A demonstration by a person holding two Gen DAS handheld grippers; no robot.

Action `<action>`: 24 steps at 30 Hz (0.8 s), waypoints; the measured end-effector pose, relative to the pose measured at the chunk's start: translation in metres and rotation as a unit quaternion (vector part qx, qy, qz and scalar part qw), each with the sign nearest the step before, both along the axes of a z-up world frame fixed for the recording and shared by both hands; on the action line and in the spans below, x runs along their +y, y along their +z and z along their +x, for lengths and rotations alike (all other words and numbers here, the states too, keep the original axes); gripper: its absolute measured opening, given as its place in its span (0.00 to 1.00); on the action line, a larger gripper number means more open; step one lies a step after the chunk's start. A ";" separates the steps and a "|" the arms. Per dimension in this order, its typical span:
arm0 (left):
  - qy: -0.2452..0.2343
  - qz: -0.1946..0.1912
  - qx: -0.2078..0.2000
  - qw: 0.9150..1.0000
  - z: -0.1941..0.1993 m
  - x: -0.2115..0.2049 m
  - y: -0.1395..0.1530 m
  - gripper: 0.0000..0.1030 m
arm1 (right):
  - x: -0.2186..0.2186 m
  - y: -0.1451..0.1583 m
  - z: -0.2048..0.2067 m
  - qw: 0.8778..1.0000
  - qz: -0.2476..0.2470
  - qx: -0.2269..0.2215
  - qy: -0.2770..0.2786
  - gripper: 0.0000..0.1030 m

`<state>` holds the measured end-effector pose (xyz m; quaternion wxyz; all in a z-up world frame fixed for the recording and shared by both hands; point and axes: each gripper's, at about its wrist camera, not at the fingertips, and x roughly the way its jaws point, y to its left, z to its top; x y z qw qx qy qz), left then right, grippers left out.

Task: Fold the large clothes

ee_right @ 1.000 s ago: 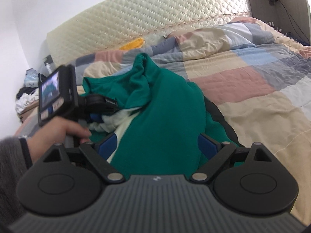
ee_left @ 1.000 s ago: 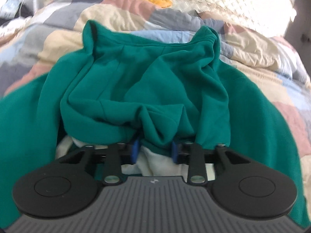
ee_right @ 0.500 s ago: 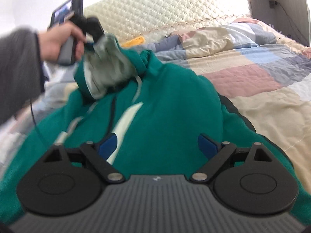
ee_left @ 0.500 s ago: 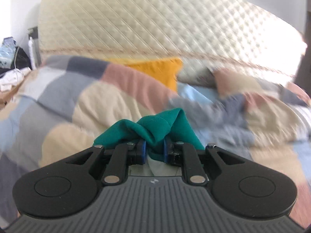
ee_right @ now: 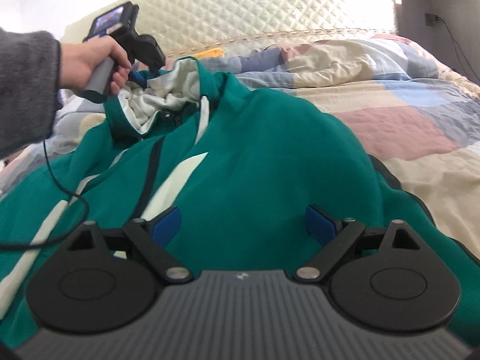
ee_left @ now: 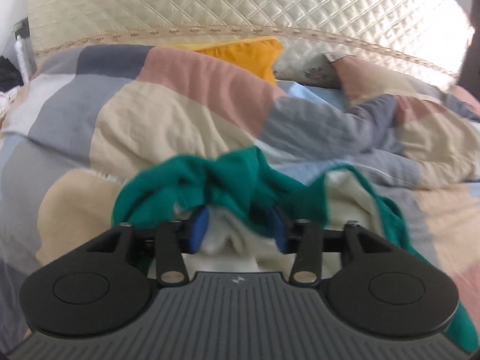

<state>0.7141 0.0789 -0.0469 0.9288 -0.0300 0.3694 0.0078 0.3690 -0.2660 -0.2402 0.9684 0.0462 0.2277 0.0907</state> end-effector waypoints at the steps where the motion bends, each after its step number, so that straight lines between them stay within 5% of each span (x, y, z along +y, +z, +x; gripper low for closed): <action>1: -0.006 -0.005 0.001 1.000 -0.014 0.001 0.004 0.54 | 0.000 0.001 0.000 1.000 0.004 0.002 0.004 0.88; 10: -0.008 -0.049 0.018 0.999 -0.199 0.016 0.024 0.55 | -0.001 0.014 -0.022 0.998 0.028 0.035 0.045 0.88; 16: 0.023 -0.044 0.044 0.998 -0.354 0.023 -0.001 0.55 | 0.000 0.029 -0.052 0.994 0.026 0.052 0.095 0.88; 18: 0.043 -0.074 0.054 0.995 -0.395 0.028 -0.012 0.55 | 0.001 0.036 -0.067 0.993 0.018 0.045 0.110 0.88; 21: 0.063 -0.084 0.065 0.992 -0.444 0.032 -0.027 0.57 | 0.000 0.046 -0.090 0.990 0.015 0.040 0.138 0.88; 24: 0.069 -0.054 0.082 0.993 -0.474 0.029 -0.044 0.60 | 0.005 0.046 -0.105 0.980 0.016 0.073 0.183 0.88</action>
